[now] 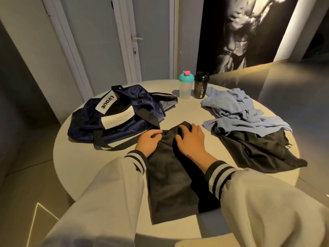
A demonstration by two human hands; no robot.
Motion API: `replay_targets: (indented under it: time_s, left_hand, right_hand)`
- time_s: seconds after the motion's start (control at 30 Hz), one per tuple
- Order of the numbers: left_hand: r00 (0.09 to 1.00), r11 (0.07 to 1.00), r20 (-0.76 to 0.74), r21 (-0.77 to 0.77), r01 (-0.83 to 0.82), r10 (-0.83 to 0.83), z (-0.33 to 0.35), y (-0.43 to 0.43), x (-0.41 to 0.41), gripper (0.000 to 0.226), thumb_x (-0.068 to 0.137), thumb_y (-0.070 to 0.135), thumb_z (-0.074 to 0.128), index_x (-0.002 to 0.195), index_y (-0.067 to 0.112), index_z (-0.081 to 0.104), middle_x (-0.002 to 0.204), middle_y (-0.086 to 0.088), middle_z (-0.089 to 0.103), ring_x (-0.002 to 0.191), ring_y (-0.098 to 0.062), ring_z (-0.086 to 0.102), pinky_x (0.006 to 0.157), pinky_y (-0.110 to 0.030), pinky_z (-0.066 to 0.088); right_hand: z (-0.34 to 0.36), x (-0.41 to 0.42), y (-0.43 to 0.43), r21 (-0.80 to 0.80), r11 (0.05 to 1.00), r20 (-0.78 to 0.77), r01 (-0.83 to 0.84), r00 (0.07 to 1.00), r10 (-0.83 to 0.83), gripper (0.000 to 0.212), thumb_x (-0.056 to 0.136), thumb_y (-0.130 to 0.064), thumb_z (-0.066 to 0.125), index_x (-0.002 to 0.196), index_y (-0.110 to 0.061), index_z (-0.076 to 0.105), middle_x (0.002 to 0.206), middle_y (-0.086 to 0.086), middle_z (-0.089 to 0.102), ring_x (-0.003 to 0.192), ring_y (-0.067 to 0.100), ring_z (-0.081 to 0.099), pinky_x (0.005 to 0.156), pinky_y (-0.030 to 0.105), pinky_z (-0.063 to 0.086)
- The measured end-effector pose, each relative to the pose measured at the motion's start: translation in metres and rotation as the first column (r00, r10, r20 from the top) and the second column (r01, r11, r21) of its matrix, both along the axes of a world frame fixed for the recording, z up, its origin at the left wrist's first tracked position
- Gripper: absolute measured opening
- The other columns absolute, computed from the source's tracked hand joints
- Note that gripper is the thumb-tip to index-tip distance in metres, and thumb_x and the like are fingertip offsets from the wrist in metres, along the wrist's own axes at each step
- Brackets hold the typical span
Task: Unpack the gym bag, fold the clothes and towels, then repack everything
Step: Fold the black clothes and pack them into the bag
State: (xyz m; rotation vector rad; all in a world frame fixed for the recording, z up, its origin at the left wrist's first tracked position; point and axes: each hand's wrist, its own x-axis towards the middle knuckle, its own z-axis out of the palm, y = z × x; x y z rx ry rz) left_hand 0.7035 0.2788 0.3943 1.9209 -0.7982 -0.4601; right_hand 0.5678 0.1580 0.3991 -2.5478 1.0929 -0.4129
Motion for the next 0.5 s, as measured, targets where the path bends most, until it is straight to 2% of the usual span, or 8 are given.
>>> replay_targets:
  time_s: [0.1, 0.17, 0.23, 0.37, 0.5]
  left_hand:
    - [0.997, 0.994, -0.024, -0.083, -0.077, 0.075, -0.018, -0.002, 0.003, 0.032, 0.096, 0.019, 0.062, 0.12, 0.04, 0.067, 0.129, 0.004, 0.064, 0.119, -0.019, 0.059, 0.109, -0.045, 0.046]
    - [0.982, 0.969, -0.066, -0.163, -0.186, 0.177, -0.026, 0.0, 0.004, 0.04, 0.095, 0.018, 0.062, 0.128, 0.042, 0.064, 0.136, 0.002, 0.06, 0.125, -0.02, 0.055, 0.11, -0.047, 0.045]
    - [0.974, 0.96, -0.067, -0.169, -0.223, 0.214, -0.027, 0.001, 0.006, 0.046, 0.096, 0.018, 0.062, 0.137, 0.039, 0.058, 0.144, -0.001, 0.054, 0.132, -0.022, 0.05, 0.112, -0.049, 0.043]
    - [0.989, 0.982, -0.062, -0.124, -0.144, 0.137, -0.025, -0.002, 0.006, 0.051, 0.097, 0.016, 0.06, 0.142, 0.038, 0.052, 0.149, -0.002, 0.05, 0.136, -0.025, 0.048, 0.113, -0.05, 0.042]
    - [0.998, 0.997, 0.011, -0.032, -0.067, 0.067, -0.019, -0.01, 0.001, 0.041, 0.099, 0.018, 0.053, 0.136, 0.034, 0.059, 0.14, -0.001, 0.057, 0.129, -0.025, 0.052, 0.111, -0.049, 0.044]
  right_hand:
    - [-0.018, 0.0, -0.007, 0.069, 0.997, -0.074, 0.018, 0.997, -0.013, 0.058, 0.101, -0.054, 0.031, 0.152, -0.027, 0.034, 0.16, 0.019, 0.025, 0.146, 0.04, 0.02, 0.119, 0.054, 0.02]
    - [-0.029, -0.003, -0.006, 0.054, 0.998, -0.086, 0.035, 0.996, -0.03, 0.061, 0.102, -0.055, 0.028, 0.153, -0.021, 0.033, 0.158, 0.019, 0.03, 0.143, 0.038, 0.027, 0.118, 0.052, 0.024]
    - [-0.03, -0.003, -0.006, 0.042, 0.997, -0.059, 0.067, 0.996, -0.064, 0.065, 0.103, -0.054, 0.028, 0.155, -0.014, 0.03, 0.156, 0.019, 0.033, 0.142, 0.037, 0.03, 0.119, 0.048, 0.025]
    - [-0.025, -0.001, -0.004, 0.082, 0.991, 0.009, 0.104, 0.994, -0.106, 0.065, 0.105, -0.044, 0.033, 0.158, -0.009, 0.021, 0.158, 0.017, 0.029, 0.143, 0.034, 0.031, 0.12, 0.045, 0.025]
    - [-0.021, -0.002, -0.004, 0.119, 0.987, 0.042, 0.108, 0.993, -0.114, 0.062, 0.106, -0.037, 0.035, 0.158, -0.01, 0.015, 0.162, 0.015, 0.021, 0.143, 0.035, 0.033, 0.119, 0.045, 0.029]
